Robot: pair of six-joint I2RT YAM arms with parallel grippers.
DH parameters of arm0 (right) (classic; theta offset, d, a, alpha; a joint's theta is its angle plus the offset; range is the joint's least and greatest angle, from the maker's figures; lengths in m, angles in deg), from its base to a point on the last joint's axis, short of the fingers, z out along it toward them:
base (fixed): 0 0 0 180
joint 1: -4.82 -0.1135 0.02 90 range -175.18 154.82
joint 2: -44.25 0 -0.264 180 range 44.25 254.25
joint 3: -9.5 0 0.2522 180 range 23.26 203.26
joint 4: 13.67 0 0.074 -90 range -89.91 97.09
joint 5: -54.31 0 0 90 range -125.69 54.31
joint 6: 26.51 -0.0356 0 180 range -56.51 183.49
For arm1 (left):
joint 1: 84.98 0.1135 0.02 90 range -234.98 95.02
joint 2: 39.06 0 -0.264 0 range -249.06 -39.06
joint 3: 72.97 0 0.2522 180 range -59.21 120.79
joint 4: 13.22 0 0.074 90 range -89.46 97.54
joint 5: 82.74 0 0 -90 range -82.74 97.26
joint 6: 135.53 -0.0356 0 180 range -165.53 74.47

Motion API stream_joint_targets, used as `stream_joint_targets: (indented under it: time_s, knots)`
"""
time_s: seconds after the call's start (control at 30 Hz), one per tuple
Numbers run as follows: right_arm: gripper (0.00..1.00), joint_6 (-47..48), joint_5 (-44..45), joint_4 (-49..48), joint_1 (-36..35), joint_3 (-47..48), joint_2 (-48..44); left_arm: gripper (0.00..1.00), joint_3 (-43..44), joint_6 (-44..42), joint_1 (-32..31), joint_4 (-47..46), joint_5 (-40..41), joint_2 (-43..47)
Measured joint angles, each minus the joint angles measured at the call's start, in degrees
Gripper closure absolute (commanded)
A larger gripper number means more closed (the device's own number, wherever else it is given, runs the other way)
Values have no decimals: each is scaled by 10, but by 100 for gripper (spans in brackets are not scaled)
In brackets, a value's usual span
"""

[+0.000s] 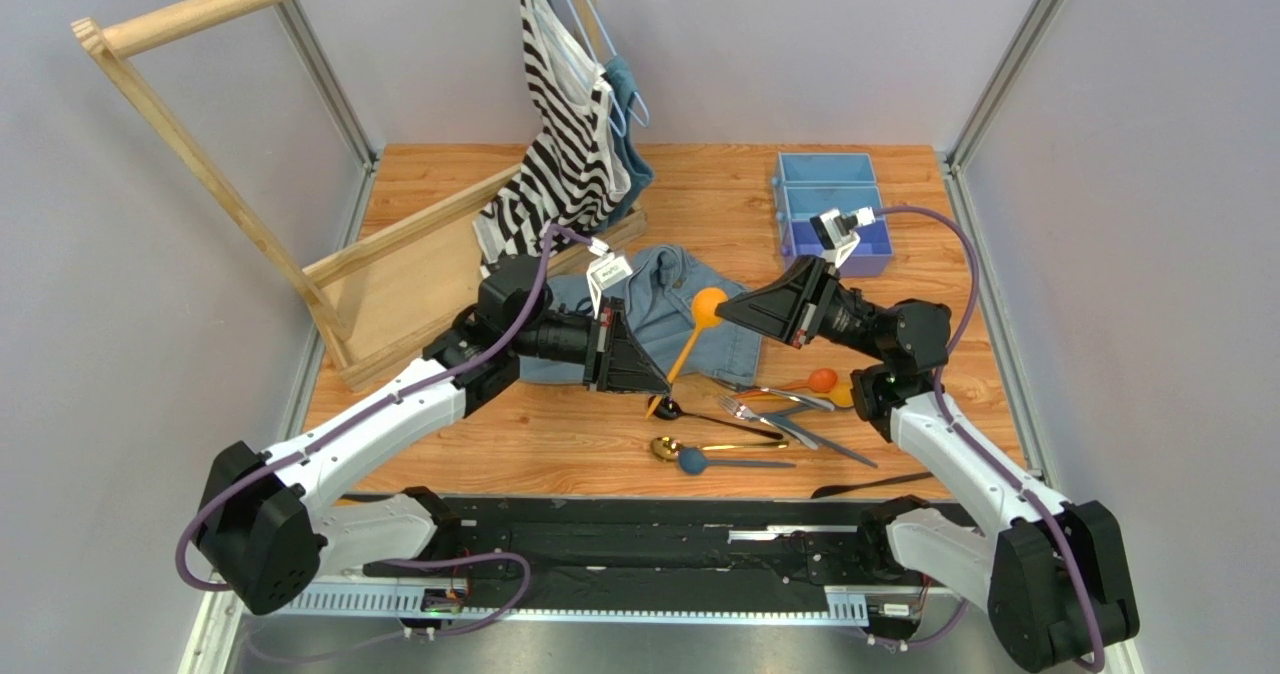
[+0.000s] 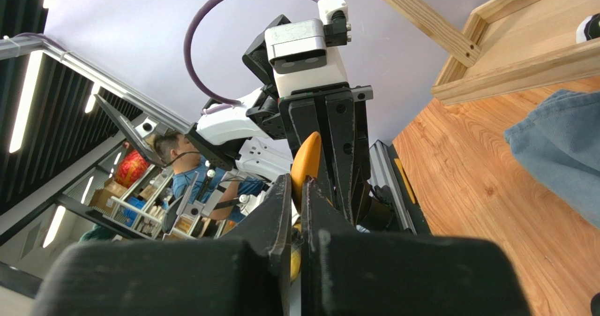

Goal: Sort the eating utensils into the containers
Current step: Pick up the spoon from the center of the board.

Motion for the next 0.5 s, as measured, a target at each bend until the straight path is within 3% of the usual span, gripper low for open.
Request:
stream_joint_targets:
  time_s: [0.03, 0.07, 0.13, 0.17, 0.2, 0.27, 0.5]
  knots:
    - [100, 1, -1, 1, 0, 0, -1, 85, 0, -5, 0, 2, 2, -2]
    - [100, 5, 0, 9, -1, 0, -3, 67, 0, -9, -2, 5, 4, -2]
    - [100, 14, 0, 28, -1, 0, -11, 43, 2, -23, -3, 15, 14, -2]
    - [100, 22, 0, 39, -1, 0, -16, 25, 4, -28, -3, 27, 23, -2]
    - [100, 33, 0, 52, -1, 0, -22, 19, 6, -35, -3, 40, 36, -1]
    - [100, 56, 1, 84, -1, 2, -35, 10, 11, -49, -3, 67, 65, 3]
    - [100, 167, 23, 249, -1, 33, -74, 6, 28, -91, -3, 156, 178, 57]
